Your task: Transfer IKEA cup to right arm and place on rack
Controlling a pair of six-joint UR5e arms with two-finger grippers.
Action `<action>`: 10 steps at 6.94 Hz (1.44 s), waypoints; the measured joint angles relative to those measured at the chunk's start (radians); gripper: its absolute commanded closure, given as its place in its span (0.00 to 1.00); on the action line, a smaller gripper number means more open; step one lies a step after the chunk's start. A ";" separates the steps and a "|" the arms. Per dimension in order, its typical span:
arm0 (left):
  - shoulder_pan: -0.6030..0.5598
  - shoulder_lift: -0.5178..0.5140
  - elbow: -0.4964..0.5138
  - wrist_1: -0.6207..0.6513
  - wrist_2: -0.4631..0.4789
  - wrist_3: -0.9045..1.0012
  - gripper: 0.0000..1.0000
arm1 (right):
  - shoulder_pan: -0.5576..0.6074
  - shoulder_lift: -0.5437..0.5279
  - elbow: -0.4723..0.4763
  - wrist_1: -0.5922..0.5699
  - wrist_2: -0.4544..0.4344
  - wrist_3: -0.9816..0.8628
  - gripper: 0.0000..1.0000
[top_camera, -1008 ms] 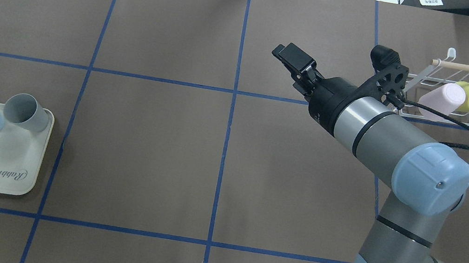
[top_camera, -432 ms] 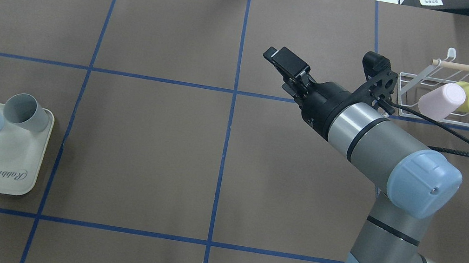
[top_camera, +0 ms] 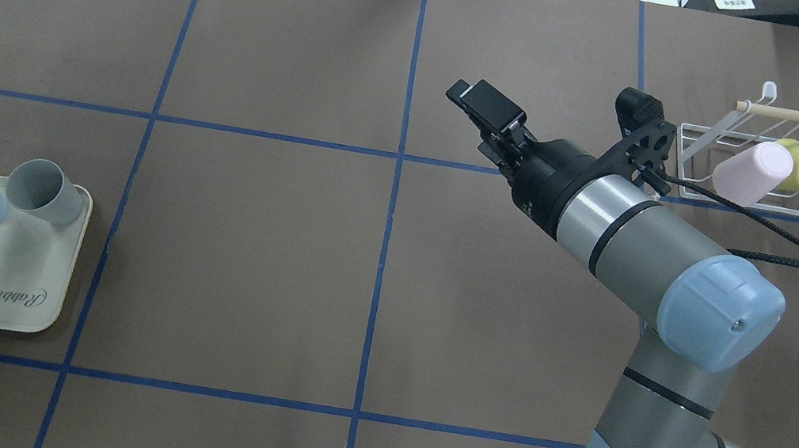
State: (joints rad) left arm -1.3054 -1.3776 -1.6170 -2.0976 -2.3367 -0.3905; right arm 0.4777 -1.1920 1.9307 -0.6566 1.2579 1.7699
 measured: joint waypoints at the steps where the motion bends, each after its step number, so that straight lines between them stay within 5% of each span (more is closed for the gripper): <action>1: 0.004 0.001 0.047 -0.094 -0.001 -0.066 0.00 | 0.000 0.000 0.000 0.000 0.000 -0.001 0.00; 8: 0.101 0.012 0.060 -0.189 -0.033 -0.163 0.01 | 0.002 -0.002 -0.004 0.001 0.001 -0.003 0.00; 10: 0.141 0.018 0.057 -0.194 -0.032 -0.153 0.86 | 0.002 -0.002 -0.004 0.000 0.000 -0.003 0.00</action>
State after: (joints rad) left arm -1.1642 -1.3600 -1.5597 -2.2918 -2.3690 -0.5431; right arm 0.4800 -1.1942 1.9263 -0.6564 1.2580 1.7671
